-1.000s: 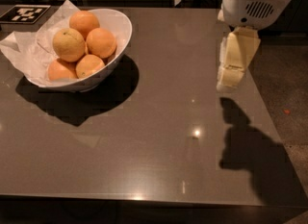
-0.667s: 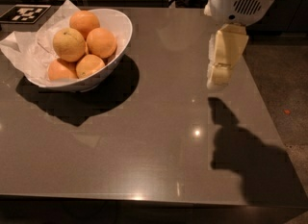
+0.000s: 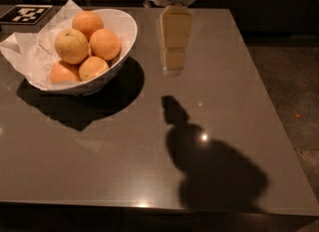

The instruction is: Pick orange from white bowl

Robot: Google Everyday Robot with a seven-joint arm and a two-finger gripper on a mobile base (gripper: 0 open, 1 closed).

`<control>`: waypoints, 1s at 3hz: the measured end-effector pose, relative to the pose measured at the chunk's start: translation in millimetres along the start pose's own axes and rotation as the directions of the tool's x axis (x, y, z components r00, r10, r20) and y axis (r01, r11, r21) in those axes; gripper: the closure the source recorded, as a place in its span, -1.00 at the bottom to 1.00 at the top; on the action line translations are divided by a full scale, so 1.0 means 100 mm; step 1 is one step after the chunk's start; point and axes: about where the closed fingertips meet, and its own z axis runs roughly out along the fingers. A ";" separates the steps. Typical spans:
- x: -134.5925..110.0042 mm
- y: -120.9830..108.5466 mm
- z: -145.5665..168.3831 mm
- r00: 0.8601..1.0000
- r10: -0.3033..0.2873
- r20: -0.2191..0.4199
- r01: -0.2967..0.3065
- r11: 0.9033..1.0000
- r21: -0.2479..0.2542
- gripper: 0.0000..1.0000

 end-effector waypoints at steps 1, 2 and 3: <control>-0.14 -0.08 -0.01 1.000 -0.017 0.022 0.016 0.999 0.032 -1.00; -0.22 -0.14 -0.02 0.999 -0.039 0.037 0.037 0.998 0.058 -1.00; -0.54 -0.36 -0.02 0.993 -0.119 0.020 0.117 0.990 0.082 -1.00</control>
Offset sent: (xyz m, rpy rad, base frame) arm 0.0044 0.0211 0.0038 0.0062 -0.0290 0.0627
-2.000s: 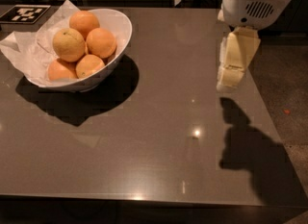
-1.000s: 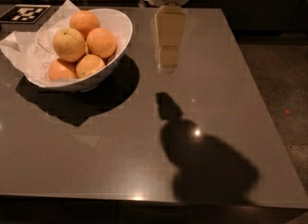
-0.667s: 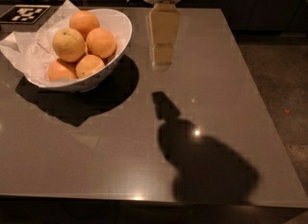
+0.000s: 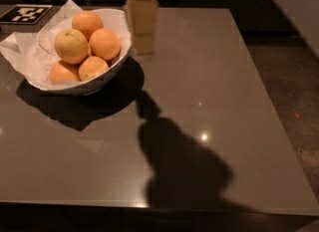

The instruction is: Pick orange from white bowl

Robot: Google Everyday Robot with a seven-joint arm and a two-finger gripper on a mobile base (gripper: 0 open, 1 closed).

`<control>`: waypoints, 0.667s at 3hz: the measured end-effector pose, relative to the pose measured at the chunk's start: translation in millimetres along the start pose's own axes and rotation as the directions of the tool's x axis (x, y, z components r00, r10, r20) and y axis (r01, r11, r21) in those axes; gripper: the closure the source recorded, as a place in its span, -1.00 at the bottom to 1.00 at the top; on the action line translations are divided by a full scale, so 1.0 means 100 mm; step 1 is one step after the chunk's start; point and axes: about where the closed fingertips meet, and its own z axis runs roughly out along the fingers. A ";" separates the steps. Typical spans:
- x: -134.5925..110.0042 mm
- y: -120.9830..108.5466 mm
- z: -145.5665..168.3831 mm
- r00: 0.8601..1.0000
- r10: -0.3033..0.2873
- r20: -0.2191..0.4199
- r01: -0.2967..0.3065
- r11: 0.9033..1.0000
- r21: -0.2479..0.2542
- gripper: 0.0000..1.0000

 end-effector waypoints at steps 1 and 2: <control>-0.43 -0.34 0.09 0.994 -0.107 -0.008 0.107 0.994 0.024 -1.00; -0.83 -0.61 0.26 0.980 -0.198 0.002 0.198 0.980 0.030 -0.88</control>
Offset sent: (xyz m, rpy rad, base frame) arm 0.0336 0.1120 -0.0136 -0.2355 0.0720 0.2611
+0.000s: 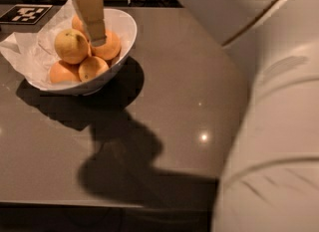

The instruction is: Pick orange from white bowl

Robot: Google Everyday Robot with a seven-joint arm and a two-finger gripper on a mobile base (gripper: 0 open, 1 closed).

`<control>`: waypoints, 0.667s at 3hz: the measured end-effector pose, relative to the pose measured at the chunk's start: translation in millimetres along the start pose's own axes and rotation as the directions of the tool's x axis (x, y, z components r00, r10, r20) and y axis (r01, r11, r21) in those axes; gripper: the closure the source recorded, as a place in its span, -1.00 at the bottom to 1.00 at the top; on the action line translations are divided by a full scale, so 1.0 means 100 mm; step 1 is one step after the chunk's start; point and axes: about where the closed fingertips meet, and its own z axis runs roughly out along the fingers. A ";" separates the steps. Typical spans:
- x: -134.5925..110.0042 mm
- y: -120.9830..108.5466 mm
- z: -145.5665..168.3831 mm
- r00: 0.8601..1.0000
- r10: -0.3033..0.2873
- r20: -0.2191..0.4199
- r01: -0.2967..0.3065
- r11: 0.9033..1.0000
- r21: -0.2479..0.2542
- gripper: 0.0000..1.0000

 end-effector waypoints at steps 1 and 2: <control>-0.24 -0.25 0.22 0.998 -0.062 0.018 0.062 0.998 -0.010 -0.84; -0.38 -0.40 0.41 0.995 -0.098 0.029 0.099 0.995 -0.023 -0.78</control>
Offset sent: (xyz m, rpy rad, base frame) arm 0.0082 0.0269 -0.0459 -0.2549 0.2090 0.1009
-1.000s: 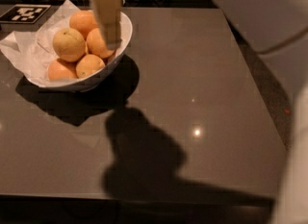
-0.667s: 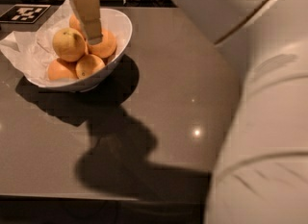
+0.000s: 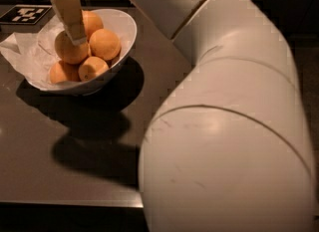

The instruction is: Pick orange from white bowl

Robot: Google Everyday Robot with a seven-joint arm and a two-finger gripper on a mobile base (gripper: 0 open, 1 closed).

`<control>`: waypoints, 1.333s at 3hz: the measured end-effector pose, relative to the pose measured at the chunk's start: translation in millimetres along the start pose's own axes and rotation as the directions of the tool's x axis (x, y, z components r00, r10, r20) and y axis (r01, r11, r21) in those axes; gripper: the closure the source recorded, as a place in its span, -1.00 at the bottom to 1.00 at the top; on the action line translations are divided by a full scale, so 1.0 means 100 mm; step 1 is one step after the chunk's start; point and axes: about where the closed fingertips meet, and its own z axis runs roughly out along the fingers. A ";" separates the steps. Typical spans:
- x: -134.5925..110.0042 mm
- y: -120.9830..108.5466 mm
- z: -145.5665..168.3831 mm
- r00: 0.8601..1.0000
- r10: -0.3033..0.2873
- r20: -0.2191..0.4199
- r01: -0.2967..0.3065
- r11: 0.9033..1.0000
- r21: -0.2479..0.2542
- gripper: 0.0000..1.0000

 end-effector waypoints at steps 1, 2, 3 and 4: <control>-0.03 -0.10 0.17 1.000 -0.011 0.009 0.011 1.000 -0.021 -0.58; 0.00 -0.14 0.30 1.000 -0.005 0.018 0.006 0.999 -0.042 -0.56; 0.03 -0.15 0.43 1.000 0.004 0.027 -0.002 0.998 -0.068 -0.54; 0.06 -0.14 0.54 0.999 0.011 0.033 -0.008 0.995 -0.095 -0.48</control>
Offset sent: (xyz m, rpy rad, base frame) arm -0.0073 -0.0405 -0.0441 -0.2306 0.2472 -0.0280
